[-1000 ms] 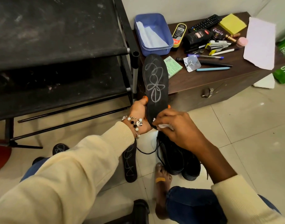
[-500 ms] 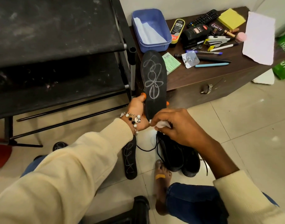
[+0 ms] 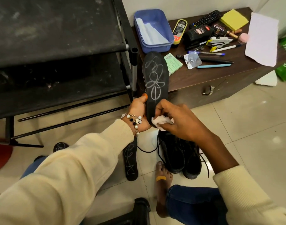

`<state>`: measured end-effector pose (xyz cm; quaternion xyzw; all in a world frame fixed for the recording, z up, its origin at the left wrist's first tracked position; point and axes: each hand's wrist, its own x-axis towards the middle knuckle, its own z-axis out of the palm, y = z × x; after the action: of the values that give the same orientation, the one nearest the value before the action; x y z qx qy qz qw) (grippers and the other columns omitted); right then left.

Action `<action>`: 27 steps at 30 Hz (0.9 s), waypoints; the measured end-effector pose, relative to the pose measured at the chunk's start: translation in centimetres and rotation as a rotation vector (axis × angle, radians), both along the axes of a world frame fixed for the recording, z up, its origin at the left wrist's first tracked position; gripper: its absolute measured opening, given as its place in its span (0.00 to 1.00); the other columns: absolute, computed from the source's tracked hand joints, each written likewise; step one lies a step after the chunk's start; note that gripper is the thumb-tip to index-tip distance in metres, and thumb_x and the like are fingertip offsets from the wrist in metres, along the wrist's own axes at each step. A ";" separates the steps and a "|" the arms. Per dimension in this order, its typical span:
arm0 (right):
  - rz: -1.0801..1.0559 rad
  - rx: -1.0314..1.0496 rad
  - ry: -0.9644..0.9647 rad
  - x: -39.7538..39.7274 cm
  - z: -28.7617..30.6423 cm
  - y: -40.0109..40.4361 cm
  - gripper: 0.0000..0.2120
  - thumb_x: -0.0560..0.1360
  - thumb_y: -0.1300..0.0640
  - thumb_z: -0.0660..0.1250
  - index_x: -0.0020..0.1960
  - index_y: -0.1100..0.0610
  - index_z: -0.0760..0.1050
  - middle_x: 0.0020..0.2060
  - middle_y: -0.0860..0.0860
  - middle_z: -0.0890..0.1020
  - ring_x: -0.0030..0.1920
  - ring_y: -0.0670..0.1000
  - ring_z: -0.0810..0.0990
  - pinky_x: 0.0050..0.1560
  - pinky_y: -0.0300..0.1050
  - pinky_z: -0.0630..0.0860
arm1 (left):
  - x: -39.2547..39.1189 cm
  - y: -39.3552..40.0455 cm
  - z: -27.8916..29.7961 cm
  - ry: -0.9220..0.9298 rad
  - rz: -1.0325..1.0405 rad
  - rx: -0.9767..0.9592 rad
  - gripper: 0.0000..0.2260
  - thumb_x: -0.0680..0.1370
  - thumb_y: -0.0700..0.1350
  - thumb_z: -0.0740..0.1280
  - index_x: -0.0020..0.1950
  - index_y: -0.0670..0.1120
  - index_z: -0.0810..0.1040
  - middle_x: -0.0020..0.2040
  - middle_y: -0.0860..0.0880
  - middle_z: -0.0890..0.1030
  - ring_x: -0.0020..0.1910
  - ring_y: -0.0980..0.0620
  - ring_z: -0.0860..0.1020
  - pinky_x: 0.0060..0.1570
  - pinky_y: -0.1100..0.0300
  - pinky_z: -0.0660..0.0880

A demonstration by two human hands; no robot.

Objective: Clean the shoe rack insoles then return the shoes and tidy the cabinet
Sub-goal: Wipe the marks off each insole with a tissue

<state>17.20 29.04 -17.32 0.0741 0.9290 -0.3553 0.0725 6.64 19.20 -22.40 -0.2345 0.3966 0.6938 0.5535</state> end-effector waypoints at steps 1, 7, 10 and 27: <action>-0.034 0.048 -0.023 0.0 -0.3 0.7 0.13 0.71 0.61 0.71 0.52 0.53 0.72 0.46 0.51 0.80 0.46 0.50 0.78 0.43 0.41 0.75 | 0.0 0.0 0.0 0.020 -0.018 -0.010 0.20 0.80 0.57 0.56 0.57 0.44 0.80 0.52 0.40 0.83 0.51 0.42 0.81 0.48 0.49 0.78; -0.386 0.195 0.072 -2.1 -2.0 1.7 0.11 0.74 0.63 0.69 0.55 0.55 0.78 0.50 0.54 0.78 0.47 0.49 0.73 0.43 0.35 0.69 | 0.2 0.0 -0.1 0.020 -0.073 0.023 0.24 0.80 0.61 0.51 0.54 0.47 0.80 0.47 0.39 0.85 0.52 0.38 0.80 0.51 0.41 0.74; -0.379 0.174 0.175 -3.1 -1.8 0.3 0.10 0.73 0.63 0.68 0.53 0.56 0.80 0.48 0.56 0.80 0.48 0.53 0.77 0.48 0.45 0.75 | 0.3 -0.1 0.0 0.017 -0.062 0.005 0.23 0.80 0.59 0.52 0.51 0.46 0.81 0.44 0.41 0.85 0.42 0.41 0.84 0.44 0.47 0.78; -0.361 0.352 0.144 -2.8 -1.7 1.1 0.10 0.74 0.61 0.68 0.56 0.59 0.79 0.52 0.55 0.79 0.54 0.53 0.74 0.50 0.35 0.64 | 0.8 -0.4 1.0 0.012 -0.069 0.024 0.24 0.82 0.59 0.50 0.66 0.47 0.75 0.62 0.41 0.78 0.57 0.41 0.77 0.52 0.45 0.73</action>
<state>14.38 30.11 -18.97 0.2247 0.9510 -0.1999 -0.0721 7.45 18.84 -21.42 -0.2097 0.3992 0.6806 0.5774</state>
